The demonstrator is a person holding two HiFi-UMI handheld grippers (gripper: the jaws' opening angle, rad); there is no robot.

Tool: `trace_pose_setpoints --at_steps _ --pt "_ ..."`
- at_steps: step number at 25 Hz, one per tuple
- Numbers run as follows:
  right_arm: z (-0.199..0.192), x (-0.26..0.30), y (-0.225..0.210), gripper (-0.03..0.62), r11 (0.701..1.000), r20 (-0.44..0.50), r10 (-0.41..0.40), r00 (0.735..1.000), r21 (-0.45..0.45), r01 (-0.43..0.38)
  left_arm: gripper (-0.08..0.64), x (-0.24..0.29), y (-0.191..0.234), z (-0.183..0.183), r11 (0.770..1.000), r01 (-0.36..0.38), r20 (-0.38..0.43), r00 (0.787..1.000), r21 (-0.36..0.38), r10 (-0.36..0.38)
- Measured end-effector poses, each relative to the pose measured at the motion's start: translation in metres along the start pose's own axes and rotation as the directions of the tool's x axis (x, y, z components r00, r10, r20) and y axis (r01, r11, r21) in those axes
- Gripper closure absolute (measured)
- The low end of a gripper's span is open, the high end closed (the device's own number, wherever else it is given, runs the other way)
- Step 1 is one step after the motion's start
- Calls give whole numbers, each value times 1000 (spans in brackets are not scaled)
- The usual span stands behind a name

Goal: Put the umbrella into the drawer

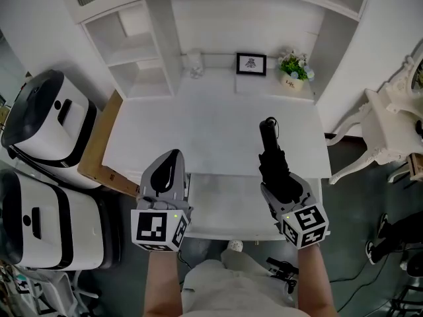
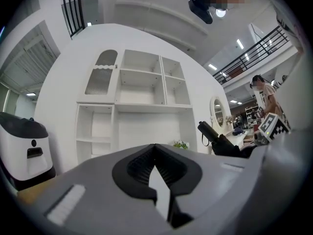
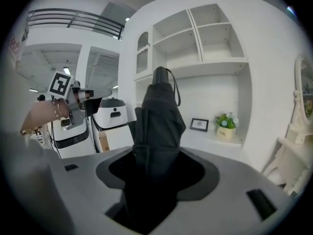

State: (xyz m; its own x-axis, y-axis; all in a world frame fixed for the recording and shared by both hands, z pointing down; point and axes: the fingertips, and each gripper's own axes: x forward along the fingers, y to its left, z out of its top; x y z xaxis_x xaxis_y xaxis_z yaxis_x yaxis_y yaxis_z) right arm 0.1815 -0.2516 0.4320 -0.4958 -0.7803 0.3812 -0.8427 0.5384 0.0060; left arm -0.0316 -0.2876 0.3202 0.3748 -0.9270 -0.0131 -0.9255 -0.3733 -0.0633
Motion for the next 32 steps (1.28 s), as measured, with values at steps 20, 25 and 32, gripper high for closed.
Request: trace_pose_setpoints --at_steps 20,25,32 --pt "-103 56 37 345 980 -305 196 932 37 -194 552 13 15 -66 997 65 -151 986 -42 -71" --pt "-132 63 51 345 965 -412 237 880 -4 -262 552 11 21 -83 996 59 -179 981 -72 -72" --pt "-161 72 68 345 915 -527 291 798 -88 -393 552 6 16 -92 995 62 -206 975 -75 -77"
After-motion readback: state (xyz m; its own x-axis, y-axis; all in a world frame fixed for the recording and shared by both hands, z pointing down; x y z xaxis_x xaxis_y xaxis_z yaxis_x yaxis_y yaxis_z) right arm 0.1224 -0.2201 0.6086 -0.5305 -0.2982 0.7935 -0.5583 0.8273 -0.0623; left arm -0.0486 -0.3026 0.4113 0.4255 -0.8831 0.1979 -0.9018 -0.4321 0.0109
